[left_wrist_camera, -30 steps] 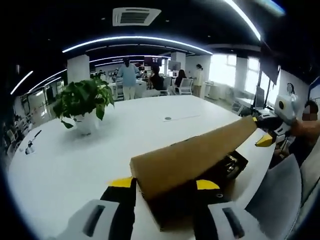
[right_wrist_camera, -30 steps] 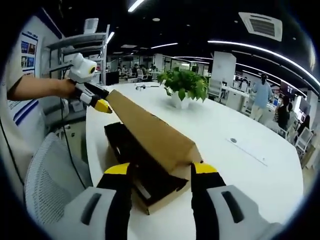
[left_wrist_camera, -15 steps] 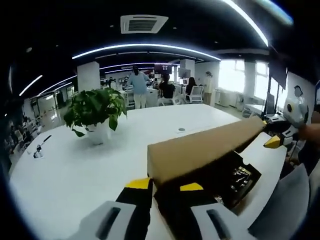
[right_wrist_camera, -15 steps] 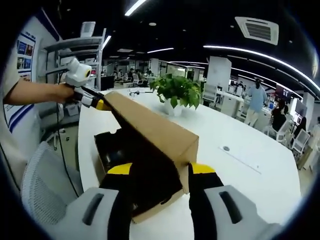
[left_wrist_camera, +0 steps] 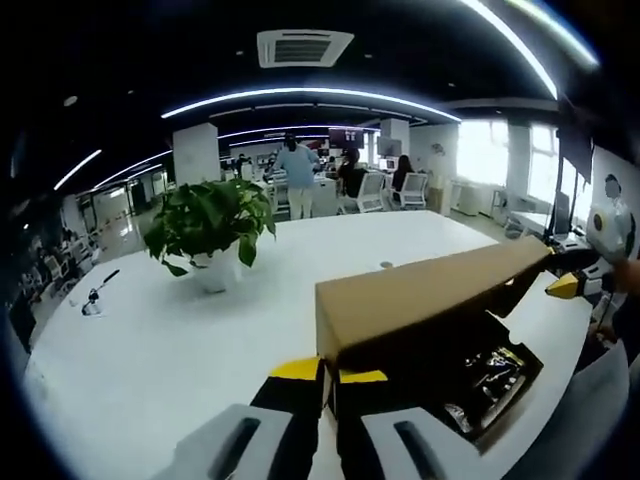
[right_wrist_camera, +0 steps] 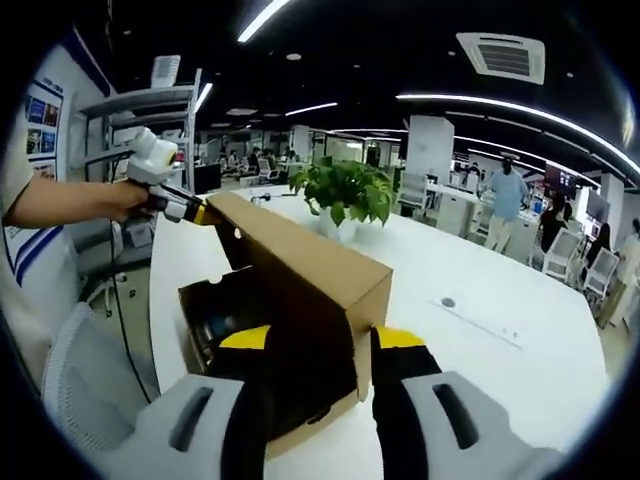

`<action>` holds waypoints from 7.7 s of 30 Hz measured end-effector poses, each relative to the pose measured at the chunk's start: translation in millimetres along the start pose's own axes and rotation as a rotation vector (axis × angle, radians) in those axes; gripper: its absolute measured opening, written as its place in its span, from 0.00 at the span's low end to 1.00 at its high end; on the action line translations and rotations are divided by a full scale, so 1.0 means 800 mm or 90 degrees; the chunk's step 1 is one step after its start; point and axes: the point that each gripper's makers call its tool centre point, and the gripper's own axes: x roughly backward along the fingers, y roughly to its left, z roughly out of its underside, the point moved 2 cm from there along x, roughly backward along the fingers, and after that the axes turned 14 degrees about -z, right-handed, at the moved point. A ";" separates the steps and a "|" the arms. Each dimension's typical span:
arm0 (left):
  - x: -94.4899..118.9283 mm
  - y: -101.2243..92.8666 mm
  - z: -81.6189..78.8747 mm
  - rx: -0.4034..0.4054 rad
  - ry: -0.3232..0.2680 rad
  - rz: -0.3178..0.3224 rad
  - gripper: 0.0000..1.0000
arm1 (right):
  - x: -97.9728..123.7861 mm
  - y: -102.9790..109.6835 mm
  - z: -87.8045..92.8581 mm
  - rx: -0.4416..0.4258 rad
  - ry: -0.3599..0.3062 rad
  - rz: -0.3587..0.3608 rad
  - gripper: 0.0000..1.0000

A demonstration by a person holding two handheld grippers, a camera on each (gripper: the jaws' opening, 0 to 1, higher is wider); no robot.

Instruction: Operate the shoe box by opening the lid, removing the specified soft item, and placing it in the target area until the item is outside and the box remains undamaged.

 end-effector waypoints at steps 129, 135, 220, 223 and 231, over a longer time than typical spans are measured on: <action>-0.122 0.001 0.061 0.083 0.122 -0.009 0.02 | -0.083 -0.115 0.106 -0.160 0.159 0.077 0.05; -0.110 -0.002 0.055 0.076 0.116 -0.013 0.07 | -0.076 -0.102 0.108 -0.179 0.169 0.055 0.14; -0.017 -0.179 0.136 0.174 0.311 0.261 0.00 | -0.025 0.040 0.105 -0.150 0.156 -0.059 0.37; -0.015 -0.175 0.137 0.173 0.313 0.261 0.00 | -0.031 0.040 0.106 -0.155 0.157 -0.062 0.37; -0.013 -0.159 0.135 0.166 0.302 0.247 0.00 | -0.051 0.042 0.107 -0.164 0.164 -0.074 0.36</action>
